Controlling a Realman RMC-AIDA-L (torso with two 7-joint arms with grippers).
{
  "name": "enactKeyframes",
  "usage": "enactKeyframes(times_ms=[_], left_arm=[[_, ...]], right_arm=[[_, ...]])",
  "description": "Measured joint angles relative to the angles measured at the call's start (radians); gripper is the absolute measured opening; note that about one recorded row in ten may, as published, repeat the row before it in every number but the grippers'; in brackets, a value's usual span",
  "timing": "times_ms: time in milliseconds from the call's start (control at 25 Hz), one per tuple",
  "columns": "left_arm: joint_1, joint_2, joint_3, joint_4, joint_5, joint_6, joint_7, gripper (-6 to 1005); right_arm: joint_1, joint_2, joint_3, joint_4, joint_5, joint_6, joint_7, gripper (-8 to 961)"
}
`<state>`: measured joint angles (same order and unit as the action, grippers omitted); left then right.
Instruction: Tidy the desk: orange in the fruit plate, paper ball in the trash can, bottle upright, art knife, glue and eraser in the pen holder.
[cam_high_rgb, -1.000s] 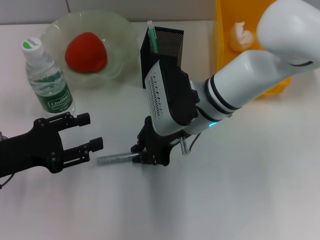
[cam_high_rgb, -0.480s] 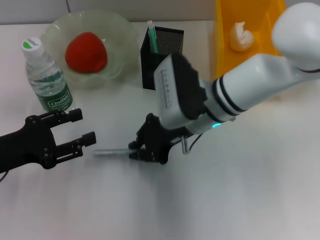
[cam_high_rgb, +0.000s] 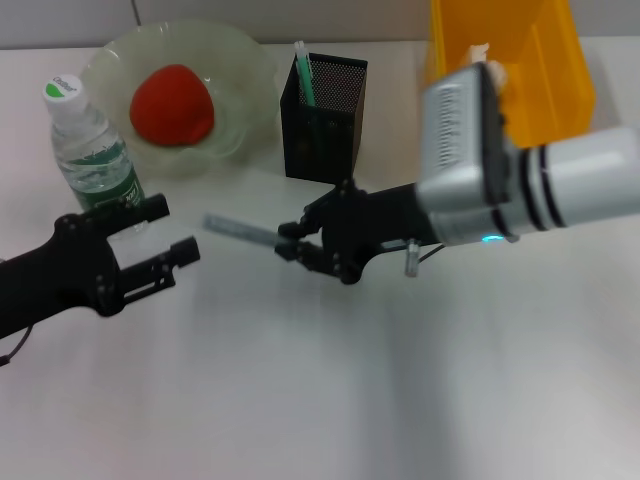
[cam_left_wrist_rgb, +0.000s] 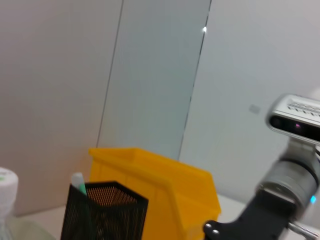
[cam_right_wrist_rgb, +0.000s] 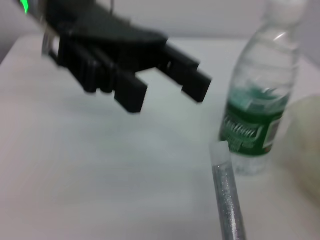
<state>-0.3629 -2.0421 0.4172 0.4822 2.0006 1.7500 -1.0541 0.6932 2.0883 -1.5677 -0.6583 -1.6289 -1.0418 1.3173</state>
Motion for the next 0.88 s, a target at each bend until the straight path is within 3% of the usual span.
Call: enactKeyframes(times_ms=[40,160,320,360,560,880], left_arm=[[-0.006,-0.017,-0.009,-0.028,-0.042,-0.01,0.01,708],[-0.02,-0.021,-0.01,-0.098,-0.083,-0.018,0.031,708],[-0.035,-0.024,-0.01,-0.16,-0.109,-0.022,0.049,708],[-0.045,-0.025,-0.011,-0.211,-0.132,-0.027,0.063,708],[-0.068,-0.03,-0.013,-0.321,-0.184,-0.063,0.085,707],[-0.115,-0.036,-0.021,-0.475,-0.264,-0.124,0.115,707]], right_arm=[[-0.023,0.0,0.022,0.002,0.034,-0.015,-0.034,161],[-0.112,-0.002,0.062,0.019,0.206,-0.049,-0.186,161],[-0.165,-0.001,0.082,0.067,0.326,-0.087,-0.317,160],[-0.182,-0.001,0.089,0.128,0.425,-0.115,-0.413,160],[-0.187,0.001,0.09,0.317,0.687,-0.237,-0.655,160],[-0.173,0.004,0.077,0.432,0.82,-0.304,-0.745,159]])
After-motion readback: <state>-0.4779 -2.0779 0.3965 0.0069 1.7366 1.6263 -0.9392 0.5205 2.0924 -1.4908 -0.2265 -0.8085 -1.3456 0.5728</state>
